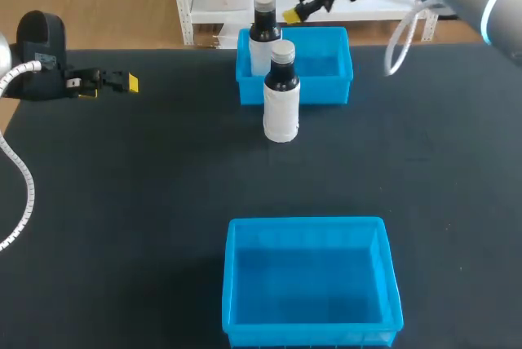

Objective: Pick up the bottle, and place it in the far bin if it is heavy, or in the near bin if it is light.

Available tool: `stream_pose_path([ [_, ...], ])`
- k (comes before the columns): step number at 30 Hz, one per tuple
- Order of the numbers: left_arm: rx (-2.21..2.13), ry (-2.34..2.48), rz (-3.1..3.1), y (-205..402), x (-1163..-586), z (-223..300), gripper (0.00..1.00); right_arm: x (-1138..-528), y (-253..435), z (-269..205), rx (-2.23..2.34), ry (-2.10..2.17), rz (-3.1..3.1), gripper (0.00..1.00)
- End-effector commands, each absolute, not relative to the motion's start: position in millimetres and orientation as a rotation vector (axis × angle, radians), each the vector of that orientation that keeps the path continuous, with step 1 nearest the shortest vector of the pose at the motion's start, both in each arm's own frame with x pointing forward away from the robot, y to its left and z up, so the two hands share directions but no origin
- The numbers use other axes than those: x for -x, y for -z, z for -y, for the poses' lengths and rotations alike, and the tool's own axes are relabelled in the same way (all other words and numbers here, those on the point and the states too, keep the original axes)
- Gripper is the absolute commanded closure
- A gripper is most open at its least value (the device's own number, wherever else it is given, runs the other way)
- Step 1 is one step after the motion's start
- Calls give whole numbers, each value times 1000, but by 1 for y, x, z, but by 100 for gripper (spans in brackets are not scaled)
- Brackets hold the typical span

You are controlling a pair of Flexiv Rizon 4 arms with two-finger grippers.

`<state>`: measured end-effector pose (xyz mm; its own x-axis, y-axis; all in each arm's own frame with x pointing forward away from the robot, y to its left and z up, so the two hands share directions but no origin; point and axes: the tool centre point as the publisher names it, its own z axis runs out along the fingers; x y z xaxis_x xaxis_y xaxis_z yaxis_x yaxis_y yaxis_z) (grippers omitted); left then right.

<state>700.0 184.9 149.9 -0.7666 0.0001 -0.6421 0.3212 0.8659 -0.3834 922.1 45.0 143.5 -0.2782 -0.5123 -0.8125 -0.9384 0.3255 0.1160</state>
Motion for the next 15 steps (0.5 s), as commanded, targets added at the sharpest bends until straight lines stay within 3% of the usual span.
stream_pose_path([
  [1, -231, 636, -2374, -150, -700, -185, 0, -888, -152, -16, 1237, -752, -1913, 0],
  [15, -231, 636, -2374, -150, -700, -185, 0, -827, -152, 46, 1303, -735, -1852, 0],
])
